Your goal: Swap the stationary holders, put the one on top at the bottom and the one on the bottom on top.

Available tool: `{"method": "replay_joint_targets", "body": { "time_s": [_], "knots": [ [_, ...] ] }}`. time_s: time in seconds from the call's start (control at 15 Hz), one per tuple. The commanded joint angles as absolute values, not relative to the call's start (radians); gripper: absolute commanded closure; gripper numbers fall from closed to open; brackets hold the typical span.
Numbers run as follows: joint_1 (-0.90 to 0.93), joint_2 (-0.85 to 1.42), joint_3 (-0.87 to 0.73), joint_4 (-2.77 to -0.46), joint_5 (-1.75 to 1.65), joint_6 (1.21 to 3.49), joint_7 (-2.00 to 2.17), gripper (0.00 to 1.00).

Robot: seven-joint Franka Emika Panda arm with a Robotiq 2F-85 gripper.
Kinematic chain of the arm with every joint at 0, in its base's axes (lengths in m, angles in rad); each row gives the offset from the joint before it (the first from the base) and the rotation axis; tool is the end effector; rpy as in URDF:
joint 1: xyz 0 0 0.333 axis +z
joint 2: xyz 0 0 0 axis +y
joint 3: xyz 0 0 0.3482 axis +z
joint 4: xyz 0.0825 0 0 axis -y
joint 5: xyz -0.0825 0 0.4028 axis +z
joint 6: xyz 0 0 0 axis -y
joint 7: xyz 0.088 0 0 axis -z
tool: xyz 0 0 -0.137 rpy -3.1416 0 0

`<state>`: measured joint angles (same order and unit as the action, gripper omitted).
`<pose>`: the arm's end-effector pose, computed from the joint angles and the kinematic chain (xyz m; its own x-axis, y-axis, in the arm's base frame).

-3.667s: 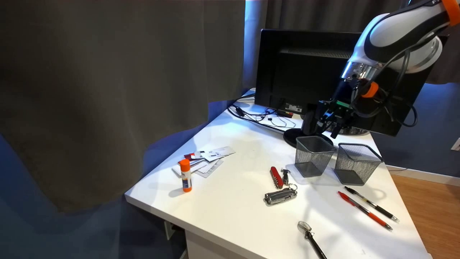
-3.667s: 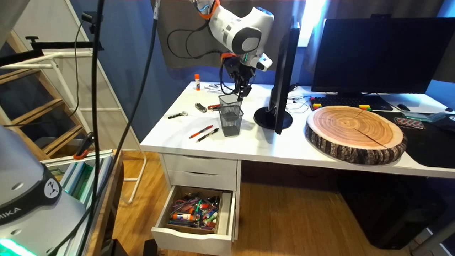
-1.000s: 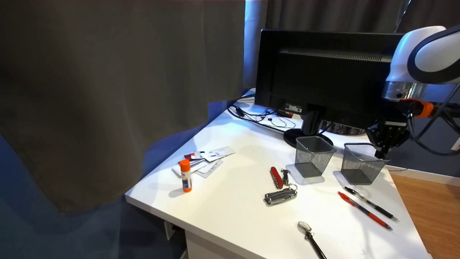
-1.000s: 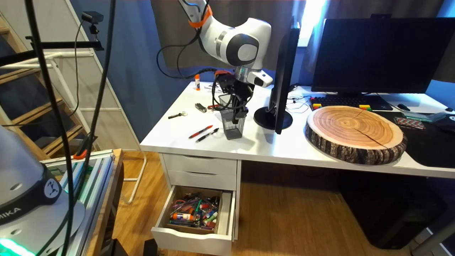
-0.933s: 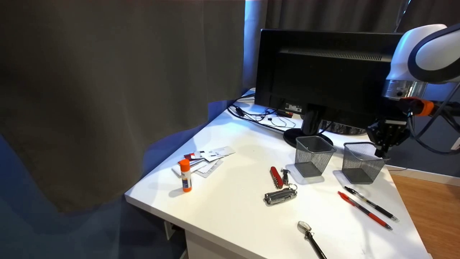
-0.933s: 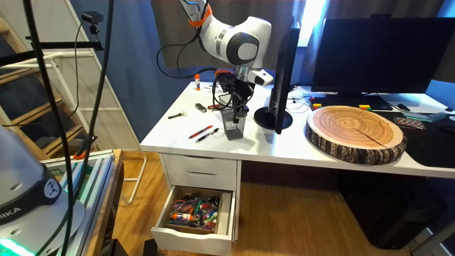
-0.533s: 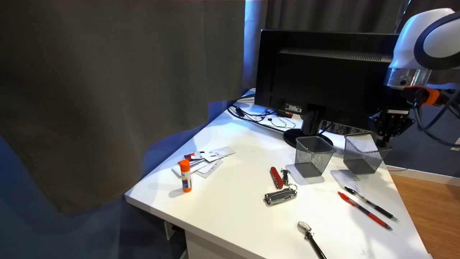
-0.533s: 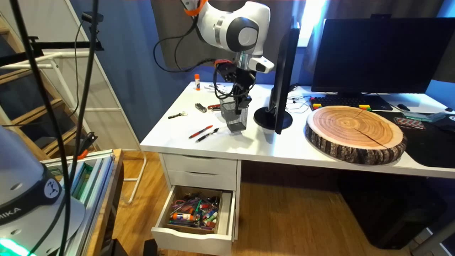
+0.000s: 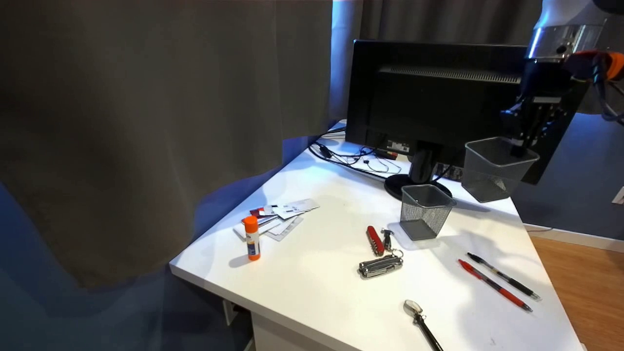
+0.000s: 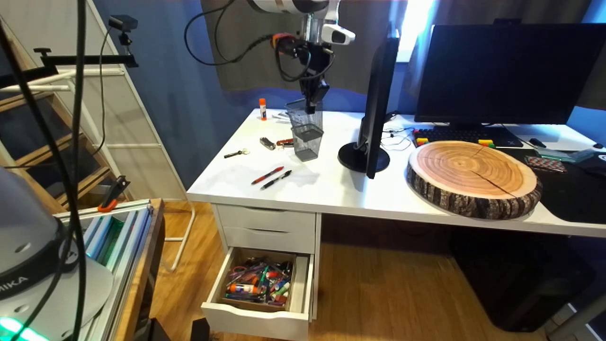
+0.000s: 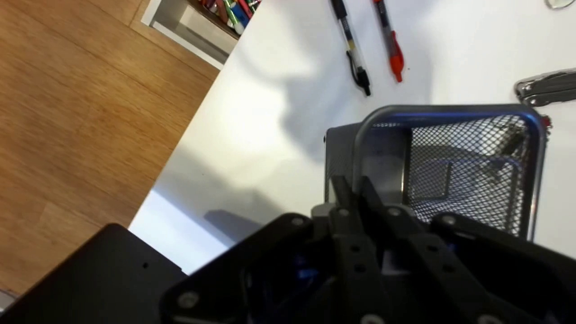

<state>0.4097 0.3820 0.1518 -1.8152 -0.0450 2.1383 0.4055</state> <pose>0.5643 0.3440 0.3166 0.9836 0.1708 -0.0573 0.1712 -0.9852 0.0030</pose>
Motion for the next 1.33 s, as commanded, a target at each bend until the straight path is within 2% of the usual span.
{"method": "replay_joint_targets", "body": {
  "time_s": [0.0,0.67,1.27],
  "knots": [
    [0.41,0.409,0.189,-1.721,-0.071,2.093,0.335,0.98],
    [0.407,0.631,0.238,-1.492,0.0,2.104,0.184,0.98],
    [0.409,0.723,0.241,-1.39,0.06,2.071,0.178,0.98]
  ]
}}
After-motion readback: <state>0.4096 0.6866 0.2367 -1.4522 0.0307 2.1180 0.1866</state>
